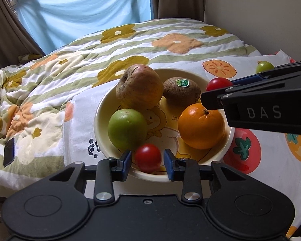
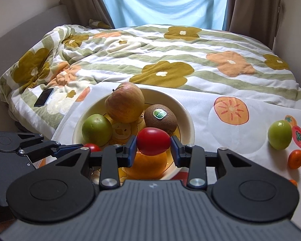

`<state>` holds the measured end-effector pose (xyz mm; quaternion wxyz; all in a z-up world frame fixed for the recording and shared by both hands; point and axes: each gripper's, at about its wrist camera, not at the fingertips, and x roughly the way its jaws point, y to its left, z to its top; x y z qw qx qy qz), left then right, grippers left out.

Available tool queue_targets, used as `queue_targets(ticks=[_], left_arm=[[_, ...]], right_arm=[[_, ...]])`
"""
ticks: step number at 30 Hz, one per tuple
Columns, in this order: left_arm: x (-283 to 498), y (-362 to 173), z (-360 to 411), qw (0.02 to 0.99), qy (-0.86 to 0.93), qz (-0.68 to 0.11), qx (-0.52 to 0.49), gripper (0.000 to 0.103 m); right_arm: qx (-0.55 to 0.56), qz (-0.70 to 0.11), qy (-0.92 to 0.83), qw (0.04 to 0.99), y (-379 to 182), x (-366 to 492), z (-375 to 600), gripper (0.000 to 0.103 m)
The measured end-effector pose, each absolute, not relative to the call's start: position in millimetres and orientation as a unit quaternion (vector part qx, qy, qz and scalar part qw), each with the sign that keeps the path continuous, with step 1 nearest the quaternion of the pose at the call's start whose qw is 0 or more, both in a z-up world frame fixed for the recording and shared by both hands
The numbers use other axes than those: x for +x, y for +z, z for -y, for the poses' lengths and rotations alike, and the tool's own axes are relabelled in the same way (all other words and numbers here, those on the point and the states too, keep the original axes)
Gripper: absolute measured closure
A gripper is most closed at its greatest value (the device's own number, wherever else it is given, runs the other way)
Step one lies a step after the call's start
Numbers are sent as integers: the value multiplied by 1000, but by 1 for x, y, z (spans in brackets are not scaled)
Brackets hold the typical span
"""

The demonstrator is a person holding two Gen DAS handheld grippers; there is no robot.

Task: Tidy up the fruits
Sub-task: 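Open both tools to release the tomatoes into the bowl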

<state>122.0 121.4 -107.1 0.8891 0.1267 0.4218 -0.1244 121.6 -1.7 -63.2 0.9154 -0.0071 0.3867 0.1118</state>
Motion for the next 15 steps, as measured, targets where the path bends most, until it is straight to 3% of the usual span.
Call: queue_targets(ticks=[2, 4, 15], left_arm=[[120, -105, -122, 891, -132, -415, 128, 24], [115, -100, -125, 899, -134, -398, 127, 12], [106, -89, -142, 907, -135, -383, 107, 11]], right_arm=[[-8, -386, 110, 916, -62, 122, 1, 52], [-11, -384, 110, 917, -60, 121, 0, 53], [-37, -376, 132, 916, -57, 125, -20, 53]])
